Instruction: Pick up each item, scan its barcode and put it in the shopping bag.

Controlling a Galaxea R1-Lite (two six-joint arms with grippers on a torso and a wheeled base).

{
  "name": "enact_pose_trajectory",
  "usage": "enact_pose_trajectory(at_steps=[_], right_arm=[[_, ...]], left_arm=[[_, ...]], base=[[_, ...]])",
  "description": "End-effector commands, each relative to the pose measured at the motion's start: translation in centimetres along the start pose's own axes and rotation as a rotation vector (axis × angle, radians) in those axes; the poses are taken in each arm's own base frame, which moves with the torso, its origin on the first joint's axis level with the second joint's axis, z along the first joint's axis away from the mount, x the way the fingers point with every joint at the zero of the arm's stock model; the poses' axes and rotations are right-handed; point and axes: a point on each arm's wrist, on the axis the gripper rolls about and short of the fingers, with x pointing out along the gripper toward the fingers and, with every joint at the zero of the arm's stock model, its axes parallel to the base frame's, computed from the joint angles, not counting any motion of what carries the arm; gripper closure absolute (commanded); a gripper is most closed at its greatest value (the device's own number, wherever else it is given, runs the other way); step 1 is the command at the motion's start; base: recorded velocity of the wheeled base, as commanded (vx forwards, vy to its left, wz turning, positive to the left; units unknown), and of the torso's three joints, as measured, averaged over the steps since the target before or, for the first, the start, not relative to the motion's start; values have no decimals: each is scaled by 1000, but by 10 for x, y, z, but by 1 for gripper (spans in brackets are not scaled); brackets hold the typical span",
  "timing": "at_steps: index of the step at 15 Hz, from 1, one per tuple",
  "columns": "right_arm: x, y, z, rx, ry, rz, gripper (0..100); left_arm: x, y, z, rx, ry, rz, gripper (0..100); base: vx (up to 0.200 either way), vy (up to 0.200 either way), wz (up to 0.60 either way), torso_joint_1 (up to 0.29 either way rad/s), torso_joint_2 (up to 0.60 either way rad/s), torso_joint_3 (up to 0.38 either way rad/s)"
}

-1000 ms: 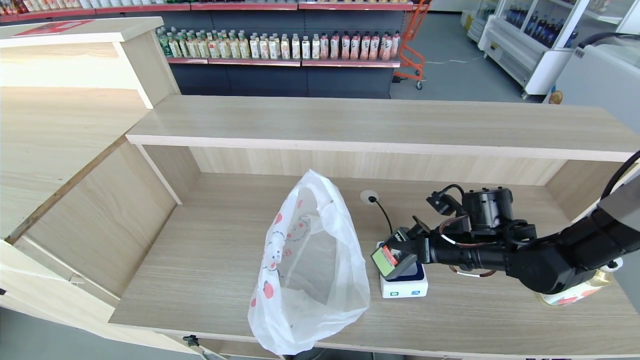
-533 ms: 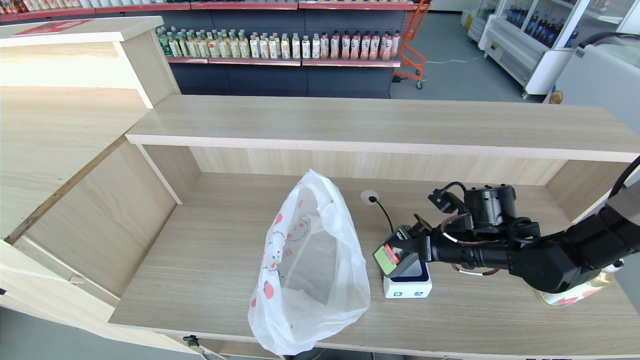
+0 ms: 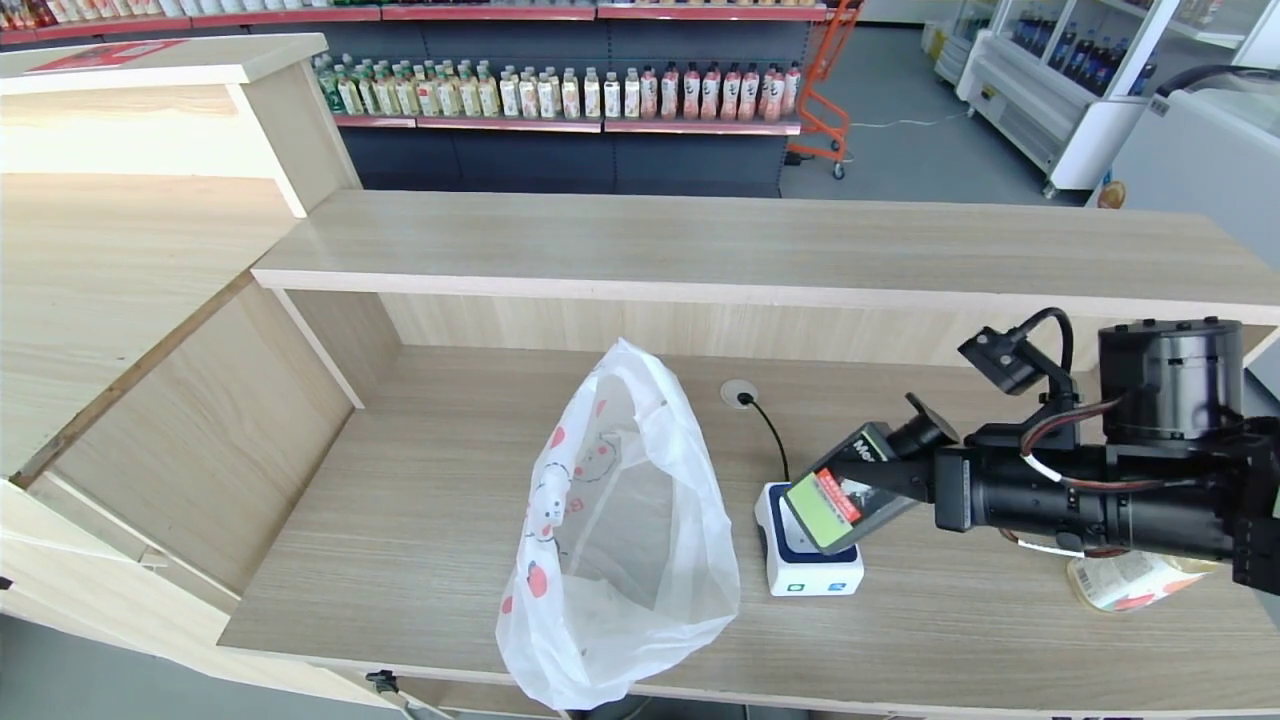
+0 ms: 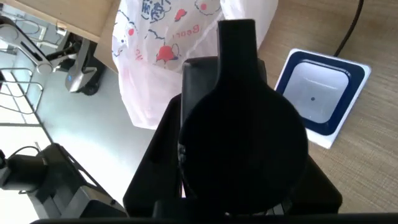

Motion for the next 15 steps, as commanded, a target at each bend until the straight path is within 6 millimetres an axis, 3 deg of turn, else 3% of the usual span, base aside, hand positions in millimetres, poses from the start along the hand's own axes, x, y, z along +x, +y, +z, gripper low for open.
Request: enact_pose_trajectory(at_steps=[1,4,9,13,15], right_arm=[[-38,20,2,-29,-55,16,100],[-46,17,-7,-11,-41,-7,100],[-40,11,-15,12,0,-22,100],[-36,9,-16,17,11,-29,100],[-34,8,-16,19,15,-30,100]], left_arm=[[0,0,0,0,0,1,0],[0,0,0,1,0,-1,0],[0,0,0,-2,0,1,0],[0,0,0,0,0,1,0],[0,0,0,-6,0,1,0]], base=[[0,0,0,0,0,0],[0,0,0,0,0,0],[-200,0,0,5,3,0],[0,0,0,0,0,0],[0,200,0,17,5,-2]])
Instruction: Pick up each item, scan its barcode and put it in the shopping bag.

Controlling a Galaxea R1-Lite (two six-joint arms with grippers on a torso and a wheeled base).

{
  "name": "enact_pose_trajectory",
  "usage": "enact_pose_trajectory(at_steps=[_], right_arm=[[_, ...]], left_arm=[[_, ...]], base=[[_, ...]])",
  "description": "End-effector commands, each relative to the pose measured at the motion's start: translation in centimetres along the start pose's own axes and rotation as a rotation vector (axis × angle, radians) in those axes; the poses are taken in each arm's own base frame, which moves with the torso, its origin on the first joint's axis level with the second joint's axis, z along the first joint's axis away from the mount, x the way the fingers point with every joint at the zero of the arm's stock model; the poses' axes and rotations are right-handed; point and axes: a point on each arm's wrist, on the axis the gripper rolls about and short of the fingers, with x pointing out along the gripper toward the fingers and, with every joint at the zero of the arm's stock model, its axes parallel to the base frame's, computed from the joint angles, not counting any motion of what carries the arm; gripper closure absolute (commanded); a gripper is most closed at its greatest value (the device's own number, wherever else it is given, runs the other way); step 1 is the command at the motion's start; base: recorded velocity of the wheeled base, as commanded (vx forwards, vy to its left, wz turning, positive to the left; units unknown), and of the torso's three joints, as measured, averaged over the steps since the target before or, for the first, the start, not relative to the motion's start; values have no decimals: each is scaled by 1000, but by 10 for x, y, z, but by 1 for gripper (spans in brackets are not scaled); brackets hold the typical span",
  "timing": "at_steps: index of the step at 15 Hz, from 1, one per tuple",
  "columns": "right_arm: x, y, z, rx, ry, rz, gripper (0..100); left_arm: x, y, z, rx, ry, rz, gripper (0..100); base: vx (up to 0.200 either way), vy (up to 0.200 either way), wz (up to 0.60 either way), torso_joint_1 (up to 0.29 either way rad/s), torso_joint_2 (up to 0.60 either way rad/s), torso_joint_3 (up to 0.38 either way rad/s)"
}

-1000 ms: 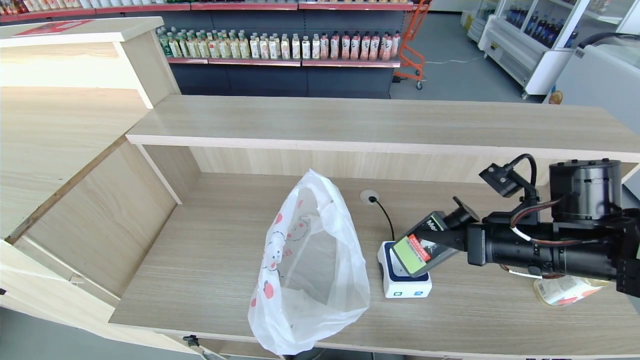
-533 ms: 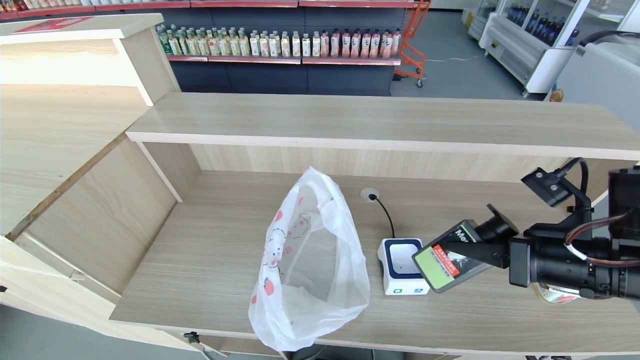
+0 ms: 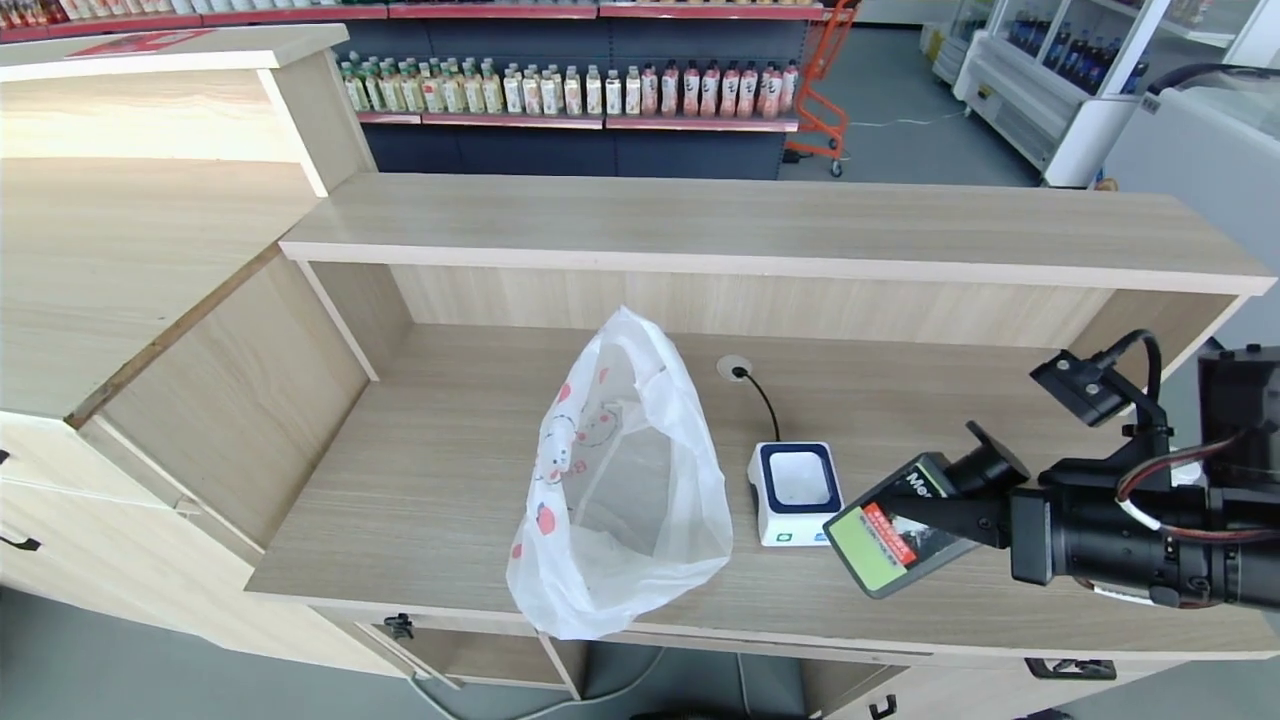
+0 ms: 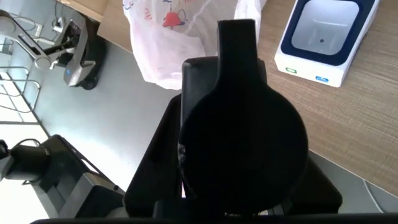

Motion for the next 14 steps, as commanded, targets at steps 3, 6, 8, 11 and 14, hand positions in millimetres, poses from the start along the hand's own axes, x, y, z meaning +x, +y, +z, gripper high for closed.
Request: enact_pose_trajectory(at_steps=[3,6,8,11,14], right_arm=[[7,-2,1,0,11,0,100],[25,-10,6,-69,30,-35,100],[43,-18,11,-117,50,-40,100],[85,-29,16,-224,83,-78,100],[136,-28,13,-281,36,-81,100]], left_arm=[[0,0,0,1,-1,0,0],[0,0,0,-1,-1,0,0],[0,0,0,2,-1,0,0],[0,0,0,2,-1,0,0],[0,0,0,2,-1,0,0]], base=[[0,200,0,4,4,4],[0,200,0,-2,-2,2],[0,0,0,0,0,0],[0,0,0,0,0,0],[0,0,0,0,0,0]])
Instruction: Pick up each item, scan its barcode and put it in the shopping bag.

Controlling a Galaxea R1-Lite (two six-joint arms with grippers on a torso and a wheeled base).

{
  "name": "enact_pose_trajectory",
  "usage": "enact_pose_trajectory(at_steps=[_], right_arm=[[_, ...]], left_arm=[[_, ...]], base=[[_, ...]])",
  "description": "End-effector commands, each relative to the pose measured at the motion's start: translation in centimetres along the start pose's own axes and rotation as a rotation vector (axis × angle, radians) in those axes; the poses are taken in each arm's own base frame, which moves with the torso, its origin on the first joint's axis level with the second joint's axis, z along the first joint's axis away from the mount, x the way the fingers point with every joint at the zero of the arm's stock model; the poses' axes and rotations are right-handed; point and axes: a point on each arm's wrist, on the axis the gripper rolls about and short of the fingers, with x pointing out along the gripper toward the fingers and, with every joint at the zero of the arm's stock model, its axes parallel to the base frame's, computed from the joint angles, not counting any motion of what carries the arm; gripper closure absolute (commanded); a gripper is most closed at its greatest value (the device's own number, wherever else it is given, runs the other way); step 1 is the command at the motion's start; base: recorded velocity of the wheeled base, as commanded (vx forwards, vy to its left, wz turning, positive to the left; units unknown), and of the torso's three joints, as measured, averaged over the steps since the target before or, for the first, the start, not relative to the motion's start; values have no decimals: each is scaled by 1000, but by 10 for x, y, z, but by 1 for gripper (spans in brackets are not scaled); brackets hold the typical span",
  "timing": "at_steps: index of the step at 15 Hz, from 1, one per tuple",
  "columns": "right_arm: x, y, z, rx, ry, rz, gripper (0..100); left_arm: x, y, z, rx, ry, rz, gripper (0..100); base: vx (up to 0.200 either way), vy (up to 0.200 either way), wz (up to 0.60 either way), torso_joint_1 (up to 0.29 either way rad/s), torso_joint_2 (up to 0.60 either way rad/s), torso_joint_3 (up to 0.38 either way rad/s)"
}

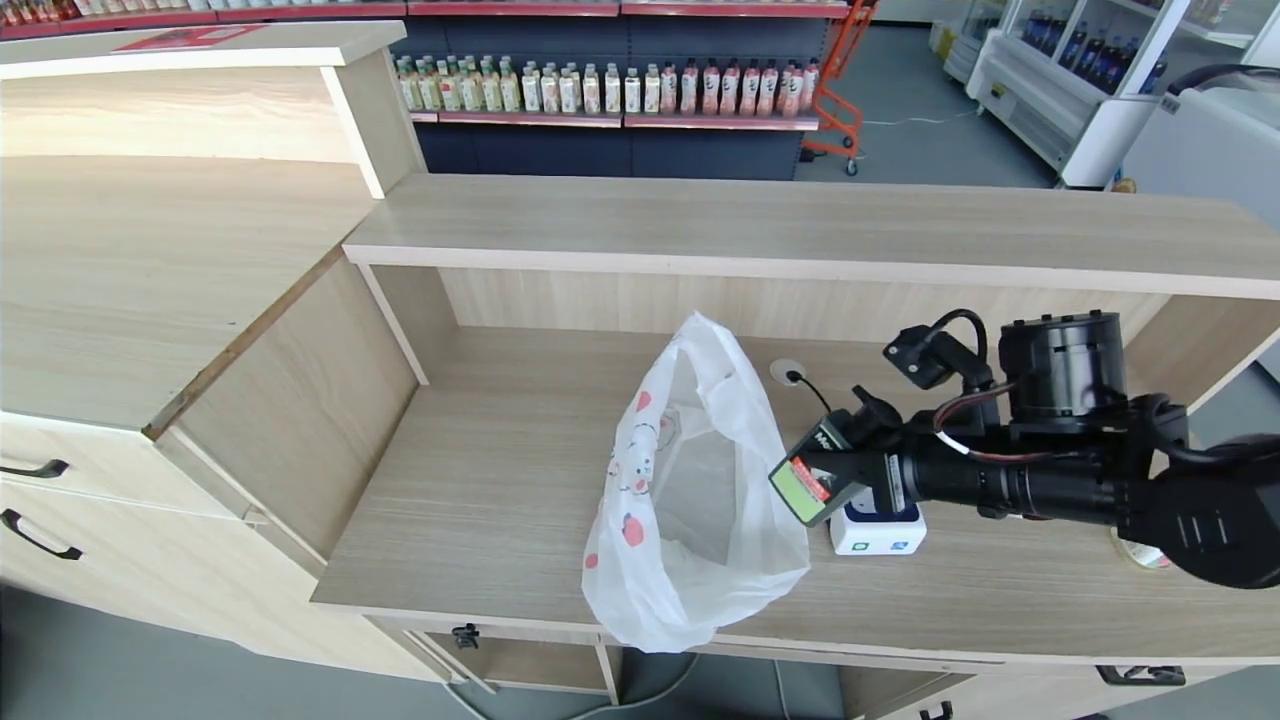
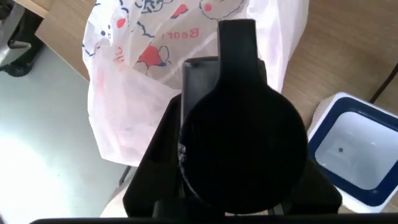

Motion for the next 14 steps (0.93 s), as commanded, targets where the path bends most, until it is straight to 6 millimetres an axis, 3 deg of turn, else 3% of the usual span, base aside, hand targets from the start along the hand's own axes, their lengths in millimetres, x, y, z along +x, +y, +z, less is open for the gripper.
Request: enact_pose_trajectory(at_steps=[1,3,6,10,14], right_arm=[[62,5,-19,-30,12,28,100],[76,15,-30,-65,40,65,100],[96,15,-46,-159,61,79,100],[127,21,-53,-239,54,105,100],[144,19,-59,-358,39,108,100]], left_arm=[[0,0,0,0,0,1,0],[0,0,0,0,0,1,0],[0,0,0,0,0,1,0],[0,0,0,0,0,1,0],[0,0,0,0,0,1,0]], base=[[0,0,0,0,0,0],[0,0,0,0,0,0],[0,0,0,0,0,0],[0,0,0,0,0,0],[0,0,0,0,0,0]])
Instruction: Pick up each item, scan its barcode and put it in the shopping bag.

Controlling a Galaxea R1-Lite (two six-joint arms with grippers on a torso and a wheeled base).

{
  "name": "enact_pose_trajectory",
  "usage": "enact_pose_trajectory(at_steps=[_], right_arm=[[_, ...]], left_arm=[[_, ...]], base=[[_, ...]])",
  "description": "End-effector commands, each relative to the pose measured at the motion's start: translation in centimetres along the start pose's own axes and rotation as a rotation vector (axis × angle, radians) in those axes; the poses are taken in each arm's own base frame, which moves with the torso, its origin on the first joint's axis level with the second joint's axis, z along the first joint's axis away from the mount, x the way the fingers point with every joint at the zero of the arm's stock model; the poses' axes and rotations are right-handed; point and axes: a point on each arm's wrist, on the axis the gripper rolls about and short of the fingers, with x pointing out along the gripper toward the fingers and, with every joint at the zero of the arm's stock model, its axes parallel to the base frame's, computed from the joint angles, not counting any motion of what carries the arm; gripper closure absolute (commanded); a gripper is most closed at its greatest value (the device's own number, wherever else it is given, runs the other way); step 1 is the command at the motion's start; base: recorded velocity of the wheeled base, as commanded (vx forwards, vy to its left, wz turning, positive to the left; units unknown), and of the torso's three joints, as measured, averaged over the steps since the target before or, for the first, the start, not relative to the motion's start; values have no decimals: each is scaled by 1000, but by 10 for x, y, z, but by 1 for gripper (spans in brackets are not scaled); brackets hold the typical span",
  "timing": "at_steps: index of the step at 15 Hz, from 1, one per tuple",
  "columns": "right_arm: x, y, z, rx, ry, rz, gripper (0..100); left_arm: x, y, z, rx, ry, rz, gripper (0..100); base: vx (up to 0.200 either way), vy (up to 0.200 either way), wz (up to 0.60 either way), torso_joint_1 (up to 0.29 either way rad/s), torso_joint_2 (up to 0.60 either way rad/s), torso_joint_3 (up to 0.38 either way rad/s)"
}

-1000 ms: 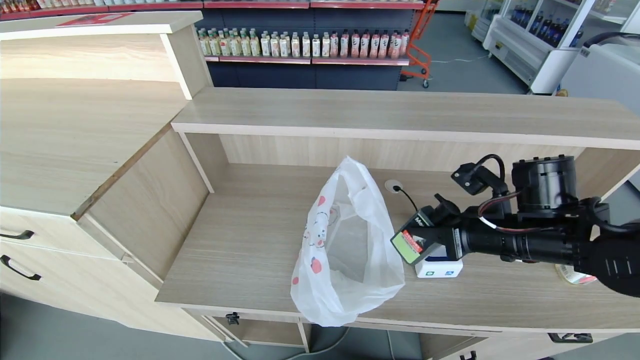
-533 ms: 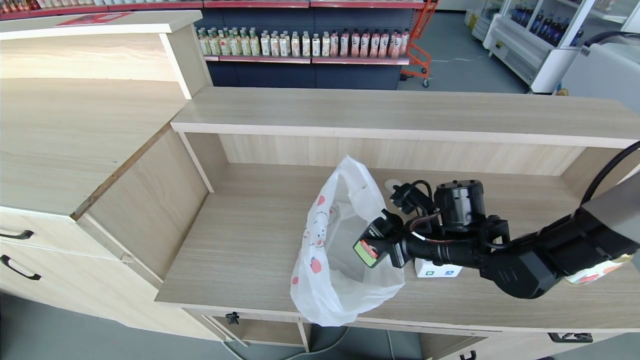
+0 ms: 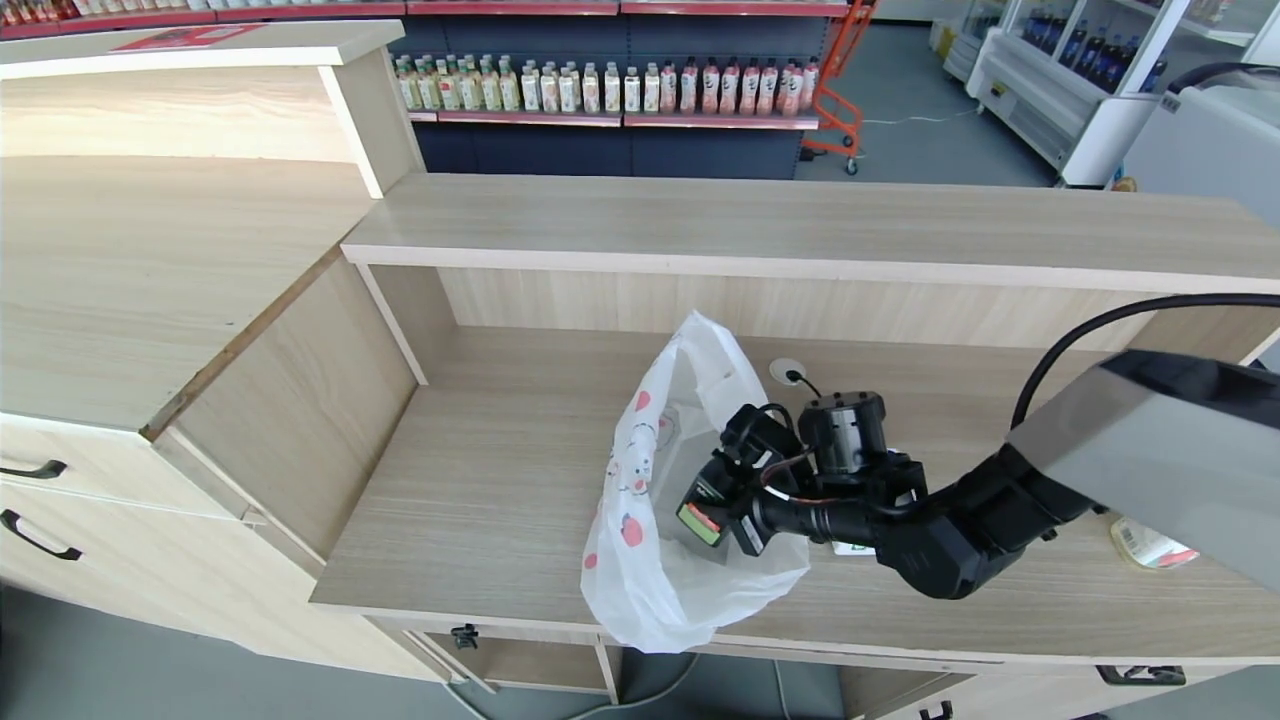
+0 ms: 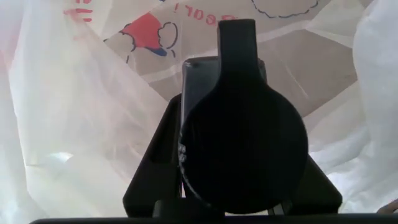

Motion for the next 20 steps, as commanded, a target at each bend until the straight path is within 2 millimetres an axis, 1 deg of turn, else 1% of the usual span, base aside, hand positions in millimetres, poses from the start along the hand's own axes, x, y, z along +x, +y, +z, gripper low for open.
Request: enact_pose_trajectory(at_steps=[1,2,4,5,6,8,9,10,11,12,14,15,16,17,18,19,20], right_arm=[[10,1,-9,-8,18,11,100],[10,1,-8,-4,16,12,0],[6,2,-1,44,-2,12,0],[-1,1,6,107,-19,8,0],[-8,0,15,185,-40,3,0],[-34,-6,45,442,-130,10,0],[-51,-7,57,540,-169,24,0],[-69,-11,60,602,-174,23,0],[-91,-12,61,621,-153,10,0],[-117,-10,62,630,-149,-7,0],[-174,-7,63,622,-215,-70,0],[-207,-4,61,594,-256,-118,0],[-237,1,47,525,-262,-198,0],[-254,6,34,475,-247,-258,0],[-288,30,0,407,-193,-376,0],[-309,54,-26,415,-177,-460,0],[-323,79,-52,423,-160,-522,0]], left_arm=[[0,0,0,0,0,1,0],[0,0,0,0,0,1,0],[0,0,0,0,0,1,0],[0,0,0,0,0,1,0],[0,0,0,0,0,1,0],[0,0,0,0,0,1,0],[0,0,0,0,0,1,0],[0,0,0,0,0,1,0],[0,0,0,0,0,1,0],[0,0,0,0,0,1,0],[0,0,0,0,0,1,0],[0,0,0,0,0,1,0],[0,0,0,0,0,1,0],[0,0,0,0,0,1,0],[0,0,0,0,0,1,0],[0,0,0,0,0,1,0],[0,0,0,0,0,1,0]], base=[[0,0,0,0,0,0],[0,0,0,0,0,0],[0,0,0,0,0,0],[0,0,0,0,0,0],[0,0,0,0,0,0],[0,0,0,0,0,0],[0,0,0,0,0,0],[0,0,0,0,0,0],[0,0,0,0,0,0],[0,0,0,0,0,0],[0,0,0,0,0,0],[0,0,0,0,0,0],[0,0,0,0,0,0],[0,0,0,0,0,0],[0,0,0,0,0,0],[0,0,0,0,0,0],[0,0,0,0,0,0]])
